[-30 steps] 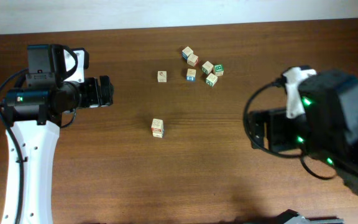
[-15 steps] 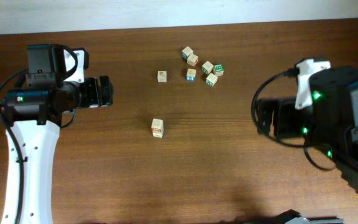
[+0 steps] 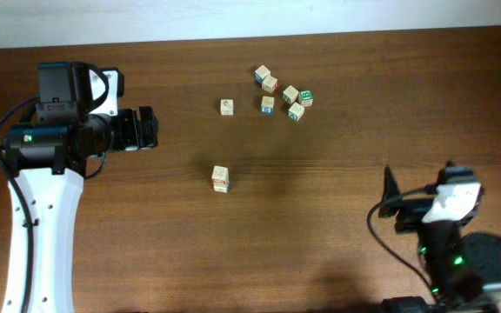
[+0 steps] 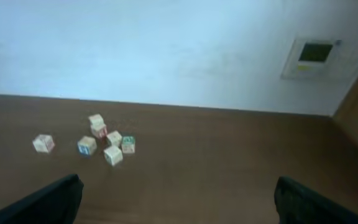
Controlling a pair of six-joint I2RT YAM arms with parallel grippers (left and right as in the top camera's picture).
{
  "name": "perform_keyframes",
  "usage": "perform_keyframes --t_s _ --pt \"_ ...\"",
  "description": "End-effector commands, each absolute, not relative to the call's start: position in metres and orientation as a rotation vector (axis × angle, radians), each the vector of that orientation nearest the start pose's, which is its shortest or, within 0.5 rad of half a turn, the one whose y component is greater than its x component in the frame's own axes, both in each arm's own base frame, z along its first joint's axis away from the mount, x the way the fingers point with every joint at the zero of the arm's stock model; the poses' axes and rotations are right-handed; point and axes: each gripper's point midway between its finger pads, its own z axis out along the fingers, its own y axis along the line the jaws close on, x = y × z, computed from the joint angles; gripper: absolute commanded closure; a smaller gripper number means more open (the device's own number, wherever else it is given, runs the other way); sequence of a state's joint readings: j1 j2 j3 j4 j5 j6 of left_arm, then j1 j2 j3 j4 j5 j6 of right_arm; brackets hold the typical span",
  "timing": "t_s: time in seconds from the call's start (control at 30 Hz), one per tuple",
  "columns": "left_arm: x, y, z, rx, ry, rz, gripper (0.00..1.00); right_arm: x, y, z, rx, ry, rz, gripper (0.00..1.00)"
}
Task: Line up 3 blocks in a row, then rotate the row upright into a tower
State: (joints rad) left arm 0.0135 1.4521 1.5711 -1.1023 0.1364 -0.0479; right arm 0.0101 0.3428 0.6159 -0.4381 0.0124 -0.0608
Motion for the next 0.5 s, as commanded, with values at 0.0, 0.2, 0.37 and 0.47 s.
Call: perform_keyframes --t_s 0.0,0.2,0.37,0.47 --pt "0.362 -0.017 0.264 -0.01 2.543 -0.176 0.01 0.23 0.001 0.238 -0.066 1.708 -0.046 0.02" --pt "0.362 -0.017 0.264 -0.009 2.543 -0.176 0.01 0.241 0.004 0.179 -0.074 1.627 -0.037 0.02" --pt "0.362 -0.017 0.264 -0.009 2.543 -0.176 0.01 0.244 0.005 0.156 -0.084 1.662 -0.027 0.02" --pt "0.362 -0.017 0.264 -0.009 2.543 -0.176 0.01 0.245 0.003 0.156 -0.071 1.664 -0.04 0.02"
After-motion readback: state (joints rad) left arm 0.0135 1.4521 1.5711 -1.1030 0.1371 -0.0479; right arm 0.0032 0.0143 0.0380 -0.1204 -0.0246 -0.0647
